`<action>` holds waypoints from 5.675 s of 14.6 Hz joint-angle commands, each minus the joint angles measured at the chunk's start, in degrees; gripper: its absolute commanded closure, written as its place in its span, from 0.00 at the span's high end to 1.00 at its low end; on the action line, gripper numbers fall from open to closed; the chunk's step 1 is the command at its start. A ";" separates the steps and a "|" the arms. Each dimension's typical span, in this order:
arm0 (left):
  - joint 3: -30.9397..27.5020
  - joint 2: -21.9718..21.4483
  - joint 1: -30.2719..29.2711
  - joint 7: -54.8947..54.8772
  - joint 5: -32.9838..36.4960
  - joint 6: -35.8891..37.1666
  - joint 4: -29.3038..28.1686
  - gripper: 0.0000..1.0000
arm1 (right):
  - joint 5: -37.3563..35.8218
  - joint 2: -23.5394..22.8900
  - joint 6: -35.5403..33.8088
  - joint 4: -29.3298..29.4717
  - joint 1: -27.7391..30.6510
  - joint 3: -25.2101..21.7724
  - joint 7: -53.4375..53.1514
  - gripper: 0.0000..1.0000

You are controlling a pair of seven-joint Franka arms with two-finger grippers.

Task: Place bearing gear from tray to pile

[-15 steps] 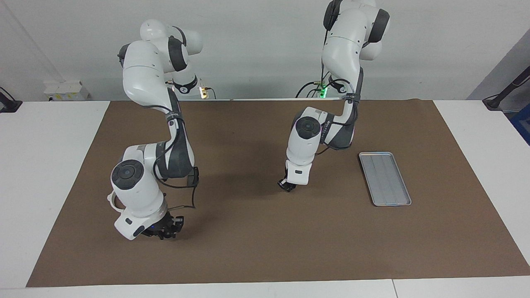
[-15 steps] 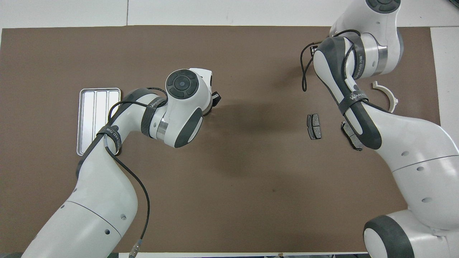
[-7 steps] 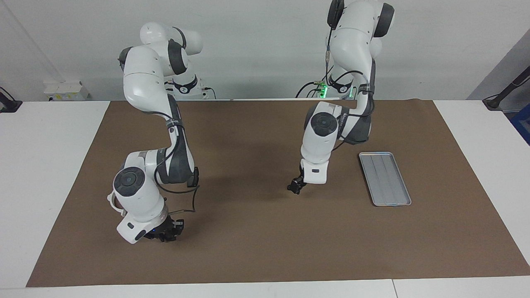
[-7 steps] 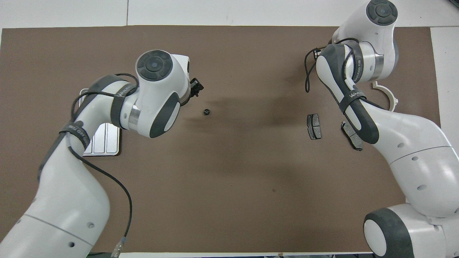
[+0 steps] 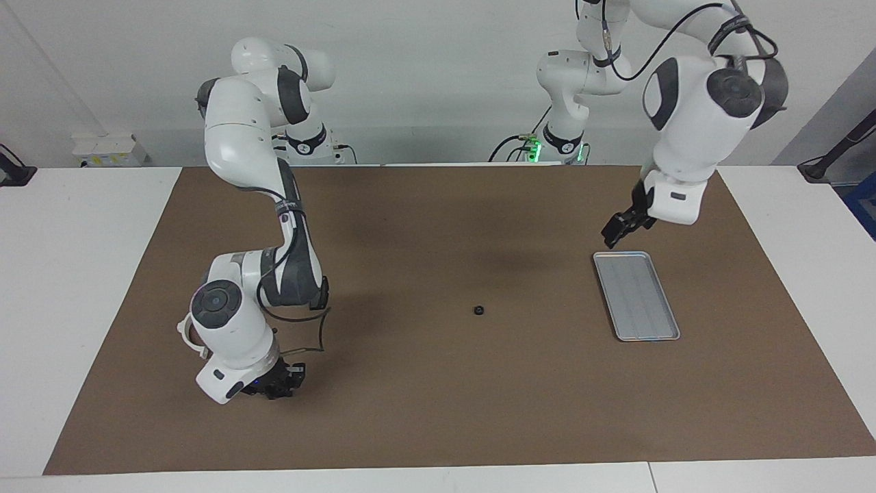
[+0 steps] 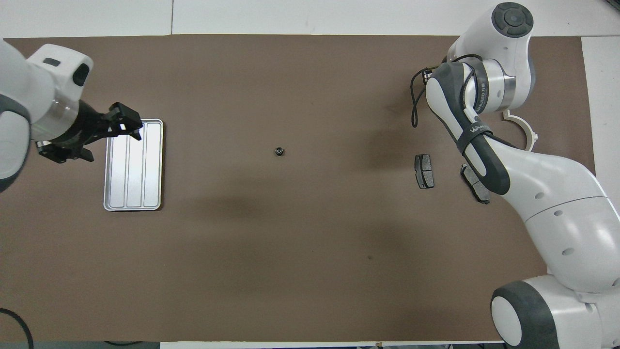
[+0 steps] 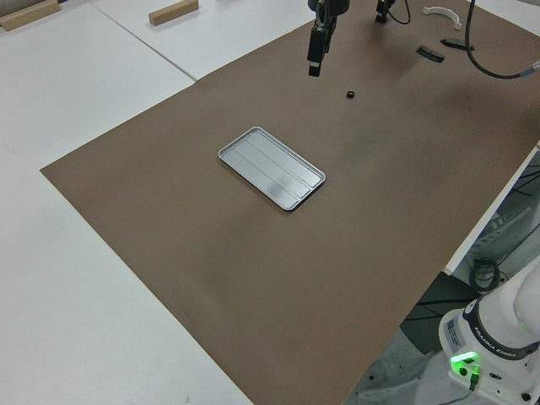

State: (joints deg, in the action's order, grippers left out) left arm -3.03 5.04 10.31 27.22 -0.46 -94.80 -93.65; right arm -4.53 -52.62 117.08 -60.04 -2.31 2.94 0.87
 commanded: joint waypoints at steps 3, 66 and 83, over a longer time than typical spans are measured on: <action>0.57 -6.70 -5.99 -12.52 0.37 7.59 -1.81 1.00 | -0.56 0.41 0.00 0.09 0.12 0.58 -1.40 1.00; 2.42 -7.94 -9.96 -20.98 -1.21 3.92 -3.91 1.00 | -3.03 8.85 -11.34 1.32 -12.39 -0.66 -20.68 0.00; 2.42 -7.94 -9.96 -20.98 -1.21 3.92 -3.91 1.00 | 0.30 1.91 5.79 -2.19 3.63 -0.22 3.43 0.00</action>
State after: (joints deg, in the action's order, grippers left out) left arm -0.59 -1.69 0.41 6.53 -1.30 -91.54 -96.92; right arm -6.49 -50.96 121.32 -61.11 0.39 1.75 2.75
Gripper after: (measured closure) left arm 0.000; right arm 0.762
